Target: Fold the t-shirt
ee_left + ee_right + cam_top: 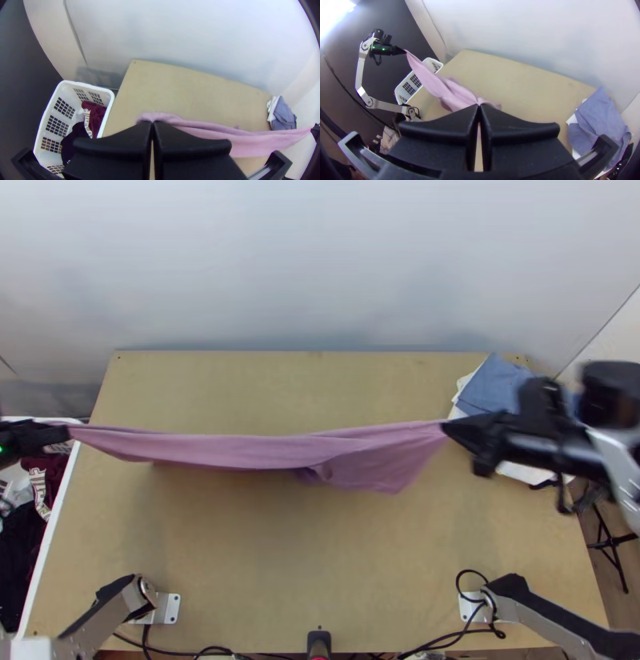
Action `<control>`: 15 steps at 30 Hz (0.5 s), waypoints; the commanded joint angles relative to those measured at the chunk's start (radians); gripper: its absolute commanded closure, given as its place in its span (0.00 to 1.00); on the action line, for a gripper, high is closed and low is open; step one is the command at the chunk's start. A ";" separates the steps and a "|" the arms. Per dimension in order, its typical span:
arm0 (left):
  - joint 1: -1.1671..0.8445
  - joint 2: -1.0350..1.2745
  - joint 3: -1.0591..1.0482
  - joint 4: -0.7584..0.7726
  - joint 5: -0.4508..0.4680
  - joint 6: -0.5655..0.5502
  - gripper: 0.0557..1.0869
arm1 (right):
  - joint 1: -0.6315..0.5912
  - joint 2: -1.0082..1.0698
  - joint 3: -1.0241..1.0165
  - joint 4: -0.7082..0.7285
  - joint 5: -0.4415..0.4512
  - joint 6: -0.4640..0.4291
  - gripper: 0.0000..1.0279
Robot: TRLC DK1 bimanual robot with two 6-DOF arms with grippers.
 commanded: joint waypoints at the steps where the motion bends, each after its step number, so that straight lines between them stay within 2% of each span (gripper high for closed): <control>1: -0.018 -0.156 0.149 -0.024 0.019 -0.102 0.96 | -0.048 -0.198 0.068 -0.022 0.003 0.038 0.97; 5: -0.159 -0.225 0.192 -0.026 0.015 -0.229 0.96 | -0.088 -0.294 0.064 -0.023 -0.003 0.084 0.97; 9: -0.194 -0.295 0.218 -0.027 0.008 -0.241 0.96 | -0.136 -0.373 0.045 -0.025 -0.078 0.133 0.97; 15: -0.257 -0.375 0.253 -0.037 -0.028 -0.258 0.96 | -0.170 -0.442 0.047 -0.032 -0.126 0.165 0.97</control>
